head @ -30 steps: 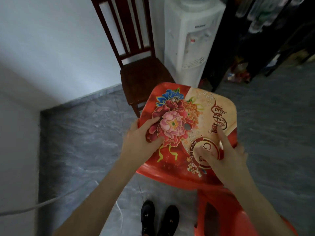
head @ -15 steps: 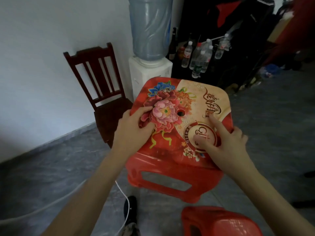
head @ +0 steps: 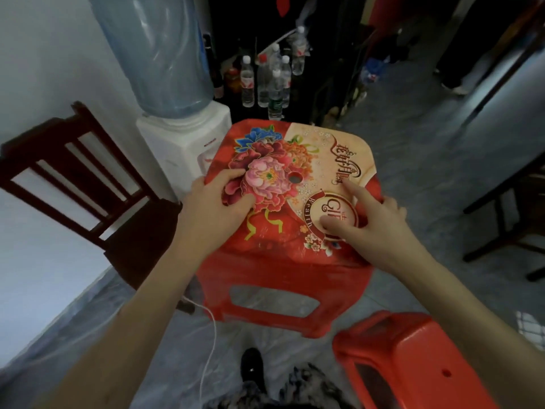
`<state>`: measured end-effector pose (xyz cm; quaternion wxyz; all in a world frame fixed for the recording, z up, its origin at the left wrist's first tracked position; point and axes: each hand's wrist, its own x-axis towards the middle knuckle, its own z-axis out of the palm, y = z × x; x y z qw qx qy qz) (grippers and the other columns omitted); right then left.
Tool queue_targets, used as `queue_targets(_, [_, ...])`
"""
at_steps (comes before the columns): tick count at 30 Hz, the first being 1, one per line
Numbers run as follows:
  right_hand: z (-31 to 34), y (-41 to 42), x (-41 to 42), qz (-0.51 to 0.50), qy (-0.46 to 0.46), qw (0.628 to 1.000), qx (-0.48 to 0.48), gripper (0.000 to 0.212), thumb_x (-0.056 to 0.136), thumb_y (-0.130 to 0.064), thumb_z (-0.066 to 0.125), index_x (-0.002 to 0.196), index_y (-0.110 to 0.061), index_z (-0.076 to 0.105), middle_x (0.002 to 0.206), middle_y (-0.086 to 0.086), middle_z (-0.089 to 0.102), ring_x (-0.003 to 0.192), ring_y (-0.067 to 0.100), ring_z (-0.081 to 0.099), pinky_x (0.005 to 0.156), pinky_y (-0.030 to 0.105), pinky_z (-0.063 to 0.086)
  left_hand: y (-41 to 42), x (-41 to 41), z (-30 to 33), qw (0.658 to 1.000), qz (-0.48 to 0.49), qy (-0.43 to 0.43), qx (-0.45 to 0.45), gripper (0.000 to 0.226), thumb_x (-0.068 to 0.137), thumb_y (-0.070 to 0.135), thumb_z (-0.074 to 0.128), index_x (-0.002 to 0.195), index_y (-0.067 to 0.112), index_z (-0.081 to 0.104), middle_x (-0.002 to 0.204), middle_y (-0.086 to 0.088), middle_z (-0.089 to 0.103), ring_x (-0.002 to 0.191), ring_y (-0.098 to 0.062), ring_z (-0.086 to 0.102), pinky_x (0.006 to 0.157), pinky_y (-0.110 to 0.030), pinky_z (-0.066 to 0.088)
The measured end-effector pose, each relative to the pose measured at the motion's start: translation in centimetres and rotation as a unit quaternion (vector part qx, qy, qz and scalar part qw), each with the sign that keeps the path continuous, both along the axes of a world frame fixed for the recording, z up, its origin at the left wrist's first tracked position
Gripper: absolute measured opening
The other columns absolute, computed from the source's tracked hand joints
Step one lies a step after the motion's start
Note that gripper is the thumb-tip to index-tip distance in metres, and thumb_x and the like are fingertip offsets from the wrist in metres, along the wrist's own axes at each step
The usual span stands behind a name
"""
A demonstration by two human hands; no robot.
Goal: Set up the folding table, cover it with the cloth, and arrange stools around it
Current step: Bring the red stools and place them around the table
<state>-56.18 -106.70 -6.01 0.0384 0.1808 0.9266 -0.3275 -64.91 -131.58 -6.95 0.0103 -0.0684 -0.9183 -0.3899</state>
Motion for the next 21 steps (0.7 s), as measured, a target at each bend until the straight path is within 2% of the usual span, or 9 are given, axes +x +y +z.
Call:
queue_targets(5, [-0.4,1.4,-0.4,-0.077,-0.005,0.997,-0.007,0.090,0.067,-0.074,0.063,0.144,-0.056,0.022,0.139,0.016,0.034,0.135,0.034,0.021,0.107,0.050,0.030,2.9,-4.7,0.3,0.996,-0.093,0.000,-0.011,0.052,0.071,0.061,0.057,0.122,0.051,0.054,0.120,0.001,0.054,0.104,-0.011,0.054,0.093,-0.033,0.045])
queue_targets(7, [-0.8,2.5,-0.5,-0.111,0.000,0.994,-0.013,0.090,0.066,-0.075,0.064,0.144,-0.056,0.022,0.137,0.014,0.035,0.135,0.034,0.021,0.106,0.048,0.030,4.7,-6.2,0.2,0.992,-0.128,0.001,-0.017,0.051,0.071,0.061,0.058,0.121,0.051,0.054,0.120,0.001,0.055,0.106,-0.013,0.054,0.094,-0.035,0.045])
queue_targets(10, [-1.7,4.8,-0.8,-0.160,0.003,0.987,-0.021,0.093,0.062,-0.077,0.065,0.143,-0.057,0.023,0.133,0.010,0.036,0.132,0.032,0.022,0.106,0.046,0.031,8.3,-8.4,0.2,0.983,-0.179,0.000,-0.039,0.043,0.078,0.053,0.065,0.120,0.049,0.056,0.121,0.002,0.059,0.108,-0.012,0.053,0.088,-0.028,0.040])
queue_targets(14, [-2.9,9.0,-1.2,-0.227,0.021,0.973,-0.036,0.094,0.061,-0.078,0.066,0.143,-0.056,0.025,0.132,0.009,0.039,0.131,0.029,0.023,0.105,0.046,0.032,14.5,-11.3,-0.2,0.966,-0.253,-0.011,-0.046,0.050,0.070,0.061,0.065,0.118,0.051,0.055,0.116,0.002,0.061,0.102,-0.014,0.057,0.089,-0.036,0.048])
queue_targets(17, [-3.7,12.7,-0.8,-0.282,0.033,0.958,-0.048,0.093,0.062,-0.079,0.065,0.143,-0.056,0.025,0.130,0.009,0.038,0.130,0.029,0.023,0.107,0.047,0.033,20.4,-12.9,-0.2,0.952,-0.298,-0.011,-0.064,0.045,0.076,0.048,0.073,0.118,0.050,0.057,0.115,0.003,0.062,0.103,-0.014,0.058,0.089,-0.031,0.045])
queue_targets(21, [-4.1,17.6,0.1,-0.362,0.052,0.929,-0.059,0.093,0.063,-0.076,0.065,0.144,-0.053,0.026,0.132,0.011,0.037,0.128,0.030,0.024,0.108,0.047,0.032,29.0,-14.4,0.5,0.921,-0.381,-0.028,-0.079,0.051,0.074,0.050,0.073,0.122,0.049,0.056,0.117,0.007,0.063,0.106,-0.013,0.059,0.096,-0.039,0.048])
